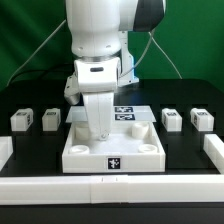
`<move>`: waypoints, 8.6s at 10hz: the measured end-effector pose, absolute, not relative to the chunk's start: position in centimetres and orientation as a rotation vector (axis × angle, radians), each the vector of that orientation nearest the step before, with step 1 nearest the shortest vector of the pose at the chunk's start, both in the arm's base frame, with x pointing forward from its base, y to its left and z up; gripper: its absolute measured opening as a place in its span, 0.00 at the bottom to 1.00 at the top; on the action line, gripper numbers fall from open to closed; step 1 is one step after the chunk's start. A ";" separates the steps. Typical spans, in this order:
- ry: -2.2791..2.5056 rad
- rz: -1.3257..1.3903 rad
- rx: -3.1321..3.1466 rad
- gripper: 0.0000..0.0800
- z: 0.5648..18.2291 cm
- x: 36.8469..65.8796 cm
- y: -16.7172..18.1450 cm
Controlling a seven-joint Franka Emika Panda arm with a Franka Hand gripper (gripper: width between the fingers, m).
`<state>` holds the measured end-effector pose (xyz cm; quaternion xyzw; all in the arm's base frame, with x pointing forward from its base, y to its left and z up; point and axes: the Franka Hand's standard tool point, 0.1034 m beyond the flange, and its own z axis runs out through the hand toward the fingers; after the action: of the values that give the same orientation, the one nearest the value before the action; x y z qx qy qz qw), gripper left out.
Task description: Assemble one leg
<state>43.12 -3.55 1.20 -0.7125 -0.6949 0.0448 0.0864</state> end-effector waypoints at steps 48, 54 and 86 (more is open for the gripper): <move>-1.548 -0.017 -2.645 0.81 5.1 46.0 11.9; -0.418 0.025 -3.015 0.81 5.6 45.1 14.8; -0.140 1.486 -2.804 0.78 1.0 39.4 18.9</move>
Offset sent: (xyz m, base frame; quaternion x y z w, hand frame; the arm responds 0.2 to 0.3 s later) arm 0.0000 0.0000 0.0000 0.0000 0.0000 0.0000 1.0000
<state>39.40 18.91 0.96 -0.8826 -0.0442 0.4677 -0.0176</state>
